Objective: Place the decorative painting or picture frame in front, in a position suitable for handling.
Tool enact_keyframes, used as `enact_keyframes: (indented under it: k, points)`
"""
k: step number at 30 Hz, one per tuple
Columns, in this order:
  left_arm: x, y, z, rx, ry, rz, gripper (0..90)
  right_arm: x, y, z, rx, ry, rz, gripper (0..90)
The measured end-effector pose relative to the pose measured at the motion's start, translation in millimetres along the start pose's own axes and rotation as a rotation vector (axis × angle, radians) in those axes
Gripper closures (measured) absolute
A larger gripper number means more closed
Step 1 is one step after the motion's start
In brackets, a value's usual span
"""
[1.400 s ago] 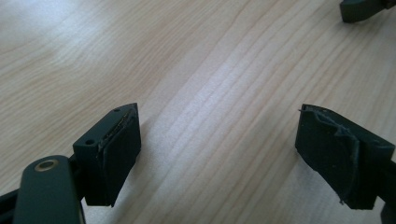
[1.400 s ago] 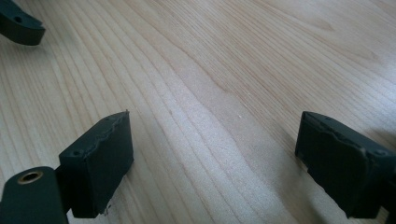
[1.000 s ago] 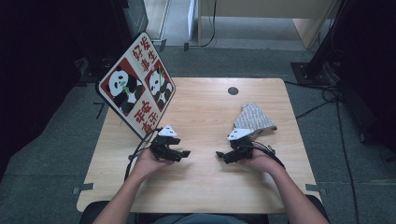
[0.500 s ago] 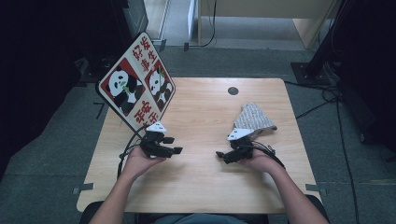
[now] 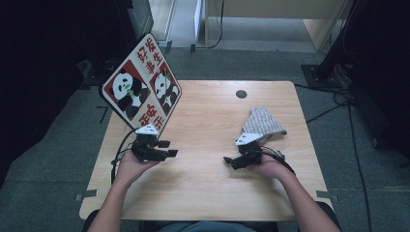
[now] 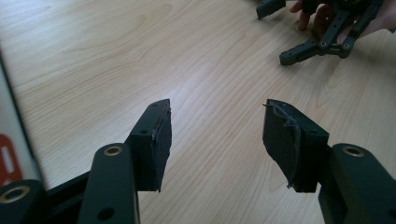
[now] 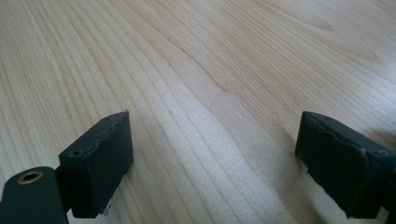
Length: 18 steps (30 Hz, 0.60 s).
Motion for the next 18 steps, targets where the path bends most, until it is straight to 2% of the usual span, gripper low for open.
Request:
enact_keyframes:
  k: [9,16,18]
  points:
    - [10.9,12.0,-22.0,-0.029,-0.005,-0.026,47.8,0.0,0.1,0.0,0.000,0.000,0.001,11.1]
    - [14.6,17.5,-30.2,-0.052,-0.007,-0.044,49.1,0.0,0.1,0.0,0.000,0.000,0.001,11.1]
    - [15.2,20.6,-34.3,-0.060,-0.015,-0.062,49.3,0.0,0.1,0.0,0.000,0.000,0.001,11.1]
Point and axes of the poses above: each handheld gripper's, and its own axes: z roughly forward along the jaws, x roughly out of its underside, y roughly to its left, the point moved 7 cm from there along z, roughly forward along the jaws, and after that the axes turned 5 degrees about -y, right-handed, at the moved point
